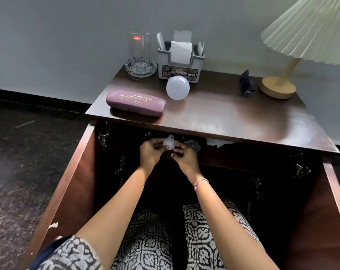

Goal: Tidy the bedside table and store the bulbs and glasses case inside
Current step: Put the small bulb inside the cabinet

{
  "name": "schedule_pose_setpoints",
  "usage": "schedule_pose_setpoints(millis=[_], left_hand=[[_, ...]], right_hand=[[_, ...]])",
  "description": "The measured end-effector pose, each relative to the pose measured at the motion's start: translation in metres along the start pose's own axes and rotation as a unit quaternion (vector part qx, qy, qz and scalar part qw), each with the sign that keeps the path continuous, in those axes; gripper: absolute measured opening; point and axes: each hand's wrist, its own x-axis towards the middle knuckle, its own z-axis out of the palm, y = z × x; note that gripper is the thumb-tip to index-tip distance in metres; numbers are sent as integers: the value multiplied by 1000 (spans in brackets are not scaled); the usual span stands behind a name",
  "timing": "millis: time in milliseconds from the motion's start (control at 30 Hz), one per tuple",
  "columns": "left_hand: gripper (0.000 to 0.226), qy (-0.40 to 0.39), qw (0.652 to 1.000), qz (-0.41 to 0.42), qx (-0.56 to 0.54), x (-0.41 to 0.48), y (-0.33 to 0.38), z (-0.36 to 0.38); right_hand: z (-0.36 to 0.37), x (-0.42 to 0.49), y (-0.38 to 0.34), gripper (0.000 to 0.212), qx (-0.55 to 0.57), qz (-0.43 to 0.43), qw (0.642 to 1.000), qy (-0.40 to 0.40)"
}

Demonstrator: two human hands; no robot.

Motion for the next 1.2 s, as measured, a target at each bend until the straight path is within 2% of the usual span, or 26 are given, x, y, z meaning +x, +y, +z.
schedule_pose_setpoints(millis=[367,667,867,1033,1200], left_hand=[[39,-4,1000,0,15,3,1,-2],[46,2,1000,-21,-17,-8,9,-4],[30,52,997,-32,-54,-26,12,-5],[22,61,993,-54,-87,-44,20,-2],[19,54,997,-8,-62,-69,33,-9]], right_hand=[[4,7,-1,57,-48,-13,999,2],[-7,-2,-3,58,-21,-6,1000,18],[-12,-17,-7,51,33,-13,997,63],[-12,-31,-8,45,89,-5,991,95],[-23,-55,-21,37,56,-73,989,115]])
